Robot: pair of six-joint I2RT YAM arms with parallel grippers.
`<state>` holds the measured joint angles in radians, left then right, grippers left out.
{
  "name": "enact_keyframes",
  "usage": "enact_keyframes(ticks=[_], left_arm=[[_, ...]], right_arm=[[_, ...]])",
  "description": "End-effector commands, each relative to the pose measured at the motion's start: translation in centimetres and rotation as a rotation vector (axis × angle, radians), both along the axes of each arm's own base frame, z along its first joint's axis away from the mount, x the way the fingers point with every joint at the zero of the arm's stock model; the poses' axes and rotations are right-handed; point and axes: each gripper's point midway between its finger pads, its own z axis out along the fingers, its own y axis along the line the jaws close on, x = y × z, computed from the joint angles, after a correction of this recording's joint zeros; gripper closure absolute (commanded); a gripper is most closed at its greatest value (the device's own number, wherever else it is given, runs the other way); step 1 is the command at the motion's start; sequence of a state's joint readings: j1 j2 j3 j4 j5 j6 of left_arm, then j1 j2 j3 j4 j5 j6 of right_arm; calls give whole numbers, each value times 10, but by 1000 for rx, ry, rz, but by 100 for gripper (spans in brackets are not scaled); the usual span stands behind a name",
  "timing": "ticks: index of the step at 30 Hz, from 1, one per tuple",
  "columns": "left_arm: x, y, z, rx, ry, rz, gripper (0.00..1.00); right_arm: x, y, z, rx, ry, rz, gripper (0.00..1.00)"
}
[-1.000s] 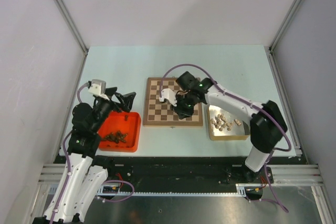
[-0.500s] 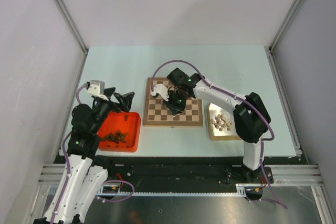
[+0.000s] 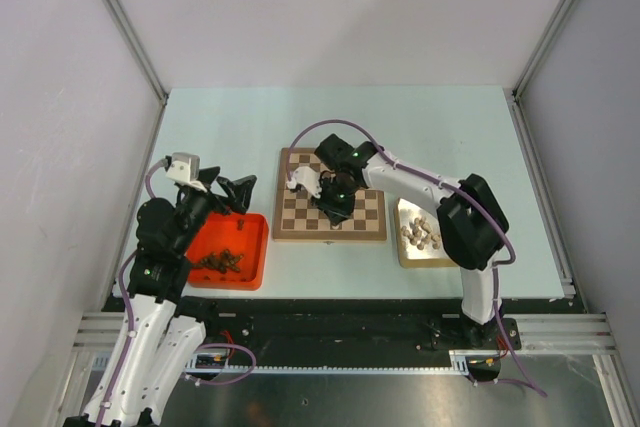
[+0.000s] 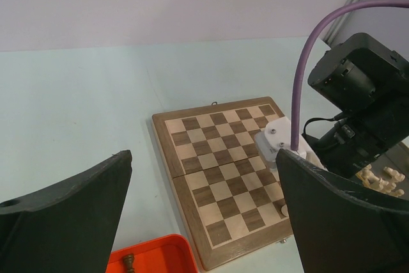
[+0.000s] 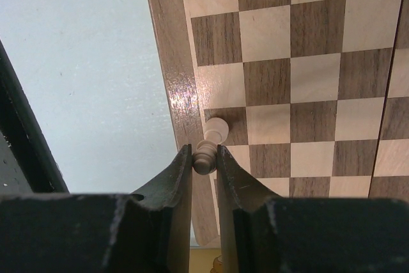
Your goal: Set up the chess pieces on the board
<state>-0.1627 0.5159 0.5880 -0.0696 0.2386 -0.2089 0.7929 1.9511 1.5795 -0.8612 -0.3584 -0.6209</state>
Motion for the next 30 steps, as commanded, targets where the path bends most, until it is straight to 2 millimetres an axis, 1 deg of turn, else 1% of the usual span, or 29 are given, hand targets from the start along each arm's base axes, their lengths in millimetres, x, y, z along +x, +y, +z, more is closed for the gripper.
enact_keyframes(ticks=[1, 7, 12, 19, 23, 30], left_arm=[[0, 4, 18, 5, -53, 14, 0], [0, 4, 19, 4, -54, 14, 0], [-1, 4, 19, 3, -55, 15, 0], [-1, 5, 21, 5, -62, 21, 0], [-1, 5, 21, 5, -63, 20, 0], [-1, 5, 21, 4, -62, 18, 0]], right_arm=[[5, 6, 7, 0, -24, 5, 81], [9, 8, 7, 1, -31, 1, 81], [10, 21, 18, 45, -31, 3, 81], [9, 33, 16, 44, -19, 18, 80], [9, 33, 10, 31, -7, 19, 80], [7, 34, 7, 29, 7, 24, 80]])
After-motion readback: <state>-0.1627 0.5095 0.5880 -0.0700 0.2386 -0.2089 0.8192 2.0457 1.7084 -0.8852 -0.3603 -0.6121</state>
